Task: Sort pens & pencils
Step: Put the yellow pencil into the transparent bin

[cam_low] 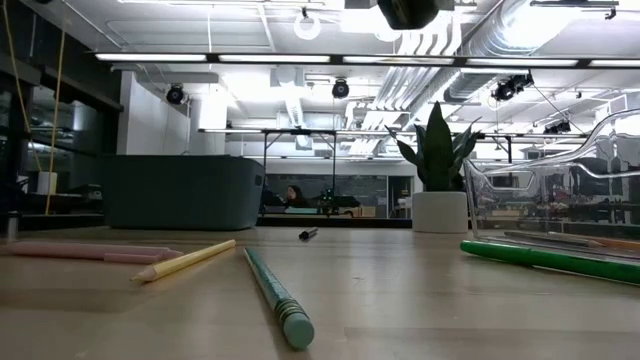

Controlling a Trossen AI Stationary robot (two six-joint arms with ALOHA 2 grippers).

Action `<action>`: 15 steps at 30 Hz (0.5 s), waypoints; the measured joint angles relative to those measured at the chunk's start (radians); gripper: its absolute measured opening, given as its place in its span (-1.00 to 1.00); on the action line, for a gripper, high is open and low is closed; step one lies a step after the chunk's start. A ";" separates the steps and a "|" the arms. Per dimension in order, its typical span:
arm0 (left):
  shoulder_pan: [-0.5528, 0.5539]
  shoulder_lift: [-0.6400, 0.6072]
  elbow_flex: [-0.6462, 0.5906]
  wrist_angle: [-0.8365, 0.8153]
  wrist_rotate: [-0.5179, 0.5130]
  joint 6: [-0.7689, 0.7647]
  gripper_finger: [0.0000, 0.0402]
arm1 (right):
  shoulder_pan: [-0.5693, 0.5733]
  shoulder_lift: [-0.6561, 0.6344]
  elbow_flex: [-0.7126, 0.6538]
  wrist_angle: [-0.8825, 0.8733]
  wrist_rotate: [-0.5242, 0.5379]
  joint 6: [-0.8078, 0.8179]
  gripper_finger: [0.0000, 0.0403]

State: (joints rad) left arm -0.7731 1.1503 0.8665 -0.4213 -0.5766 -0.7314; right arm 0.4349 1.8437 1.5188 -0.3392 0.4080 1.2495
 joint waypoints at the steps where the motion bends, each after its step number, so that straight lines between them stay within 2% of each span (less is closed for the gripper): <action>1: 0.015 0.000 0.000 -0.001 0.000 0.015 -1.00 | -0.004 -0.007 0.000 -0.012 0.016 -0.016 -0.62; 6: 0.086 0.000 0.000 -0.001 0.028 0.047 -1.00 | -0.010 -0.068 0.000 -0.071 0.109 -0.076 -0.62; 10: 0.138 0.033 0.000 -0.008 0.126 0.048 -1.00 | -0.007 -0.145 0.000 -0.160 0.170 -0.138 -0.62; 12: 0.164 0.066 0.000 0.002 0.185 -0.003 -1.00 | -0.006 -0.190 0.000 -0.234 0.190 -0.154 -0.62; 15: 0.190 0.130 0.000 0.035 0.196 -0.104 -1.00 | -0.002 -0.251 0.000 -0.357 0.195 -0.152 -0.62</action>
State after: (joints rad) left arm -0.5830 1.2805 0.8665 -0.3866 -0.3802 -0.8354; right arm 0.4332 1.5929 1.5188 -0.6966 0.6033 1.0976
